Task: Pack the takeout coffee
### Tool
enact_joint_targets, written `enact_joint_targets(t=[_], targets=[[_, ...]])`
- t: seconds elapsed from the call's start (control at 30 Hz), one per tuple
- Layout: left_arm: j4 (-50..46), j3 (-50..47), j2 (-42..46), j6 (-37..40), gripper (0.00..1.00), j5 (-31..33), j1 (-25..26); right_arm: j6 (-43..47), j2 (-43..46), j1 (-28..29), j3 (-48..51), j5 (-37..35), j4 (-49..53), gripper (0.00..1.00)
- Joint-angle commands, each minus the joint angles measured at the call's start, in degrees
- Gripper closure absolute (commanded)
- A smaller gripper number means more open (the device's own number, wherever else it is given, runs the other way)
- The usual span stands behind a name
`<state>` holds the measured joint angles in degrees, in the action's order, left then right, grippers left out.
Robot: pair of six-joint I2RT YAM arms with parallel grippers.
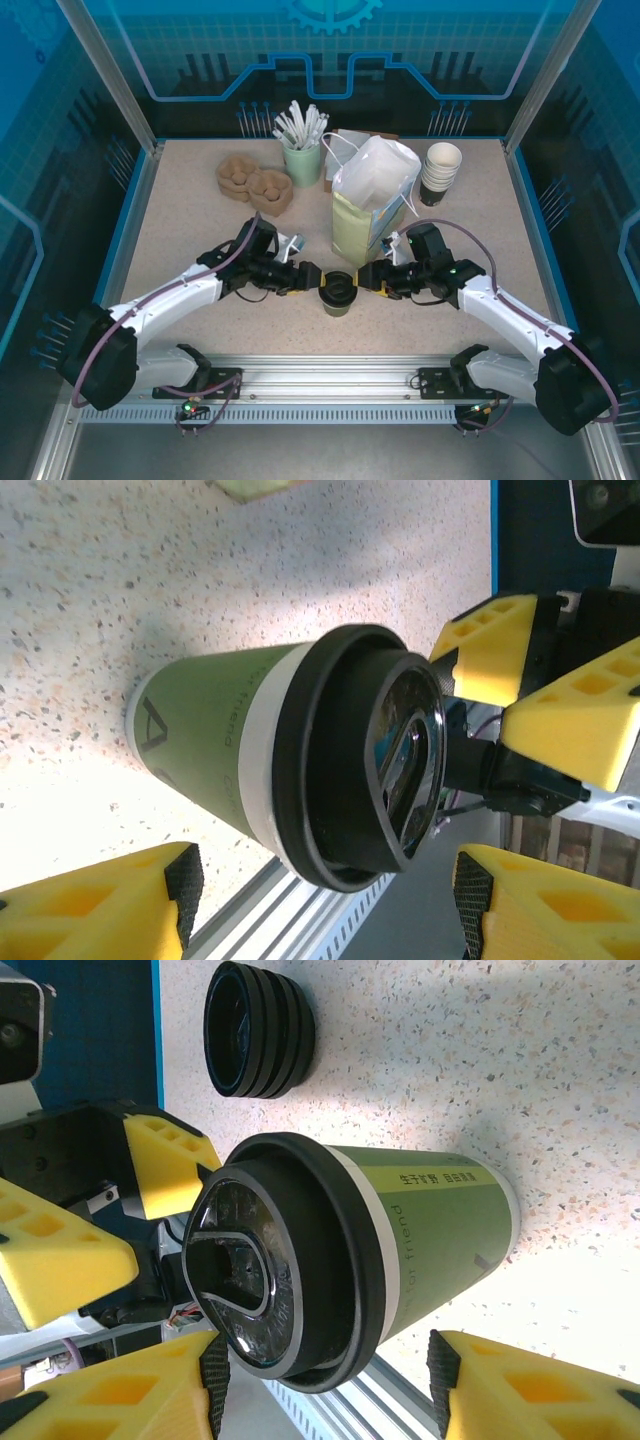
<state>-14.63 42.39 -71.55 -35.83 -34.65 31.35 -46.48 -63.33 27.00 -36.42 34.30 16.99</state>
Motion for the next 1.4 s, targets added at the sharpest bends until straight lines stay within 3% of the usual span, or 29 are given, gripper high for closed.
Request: enact_joint_targets(t=[0.0,0.2,0.37,1.37], targets=[[-2.4,2.9,1.1,1.8,0.31,3.4,0.8,1.2,0.3,0.7,-1.6,0.0,0.8,0.42],[-1.2,4.1,-1.6,1.7,0.31,4.2,3.3,1.3,0.3,0.7,-1.3,0.0,0.6,0.42],[-0.3,4.0,-4.5,1.1,0.37,4.5,4.2,1.3,0.6,0.9,-1.0,0.2,0.6,0.42],[0.0,0.2,-5.3,0.0,0.50,4.1,4.2,2.2,-1.3,4.9,-0.7,-2.9,0.3,0.40]])
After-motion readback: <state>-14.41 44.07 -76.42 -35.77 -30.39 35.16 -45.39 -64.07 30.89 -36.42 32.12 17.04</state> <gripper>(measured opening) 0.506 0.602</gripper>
